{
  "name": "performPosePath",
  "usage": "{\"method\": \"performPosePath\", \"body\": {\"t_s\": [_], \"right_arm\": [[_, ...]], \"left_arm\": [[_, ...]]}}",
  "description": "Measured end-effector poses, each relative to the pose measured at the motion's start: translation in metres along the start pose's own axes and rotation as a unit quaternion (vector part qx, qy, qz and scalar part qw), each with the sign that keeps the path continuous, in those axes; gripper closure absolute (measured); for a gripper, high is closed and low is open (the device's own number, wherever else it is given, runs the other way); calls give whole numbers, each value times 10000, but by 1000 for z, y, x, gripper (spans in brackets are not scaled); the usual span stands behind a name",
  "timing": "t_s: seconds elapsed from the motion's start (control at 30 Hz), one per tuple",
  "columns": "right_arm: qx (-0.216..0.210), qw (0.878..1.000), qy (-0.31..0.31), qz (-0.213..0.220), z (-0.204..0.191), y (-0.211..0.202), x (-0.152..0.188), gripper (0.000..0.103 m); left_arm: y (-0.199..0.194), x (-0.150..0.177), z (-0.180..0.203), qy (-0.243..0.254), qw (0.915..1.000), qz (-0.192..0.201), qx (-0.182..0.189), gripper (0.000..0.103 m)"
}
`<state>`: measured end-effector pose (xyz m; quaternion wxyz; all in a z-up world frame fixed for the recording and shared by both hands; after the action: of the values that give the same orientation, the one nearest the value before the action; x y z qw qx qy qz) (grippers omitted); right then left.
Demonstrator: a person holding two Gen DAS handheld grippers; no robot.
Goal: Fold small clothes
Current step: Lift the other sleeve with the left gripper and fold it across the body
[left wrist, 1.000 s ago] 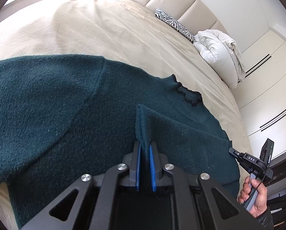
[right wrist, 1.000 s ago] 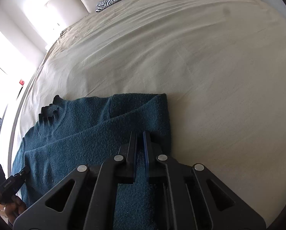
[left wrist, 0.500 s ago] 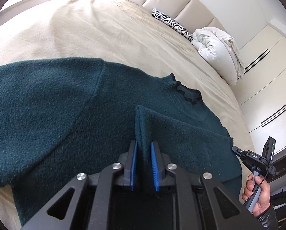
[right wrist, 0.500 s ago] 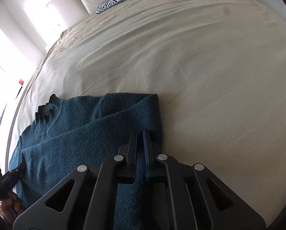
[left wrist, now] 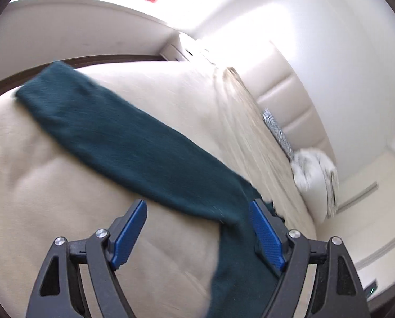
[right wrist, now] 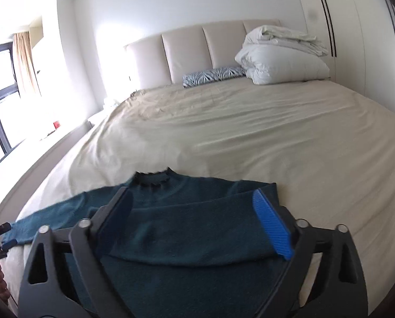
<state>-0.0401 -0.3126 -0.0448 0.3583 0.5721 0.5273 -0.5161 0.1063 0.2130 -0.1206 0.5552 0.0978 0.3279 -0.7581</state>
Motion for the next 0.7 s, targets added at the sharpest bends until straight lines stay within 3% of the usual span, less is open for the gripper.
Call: {"method": "performPosePath", "body": {"t_s": [0.1,0.2,0.33,0.43,0.53,0.63,0.7], "right_arm": [[-345,9987,116,-363,-35,-10,7,4],[-672,9953,212,-660,-69,-15,16,4],[-991,9905,291,-910,-105,-21,27,5],[-1134,9877,304,-1031,-120,-23,32,8],[-1123,9855,495,-1169,-118,-18,36,14],[-1016,9847,675,-1241,-105,-11,40,14],[-922,9850,725,-1267,-95,-12,42,15]], "left_arm": [[-20,-41,-52,-648,9951,515,-549,22],[-23,-58,-86,-1158,9876,625,-855,22],[-9,-62,-116,-1883,9752,659,-954,22],[10,-77,-116,-1955,9732,753,-944,26],[35,-87,-114,-2126,9716,621,-837,46],[62,-98,-109,-1899,9766,371,-940,95],[66,-99,-94,-1728,9805,388,-846,100]]}}
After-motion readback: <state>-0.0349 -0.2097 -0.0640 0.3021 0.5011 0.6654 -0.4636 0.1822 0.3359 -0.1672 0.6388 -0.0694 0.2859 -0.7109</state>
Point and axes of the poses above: each gripper's, at about its wrist camera, not at the fingertips, and y roughly the way its jaws point, z to its right, x to its underside, the point moved 5 cm from there along y, roughly the way its jaws point, and after that the axes turned 13 degrees about z, right-handed, at the moved point
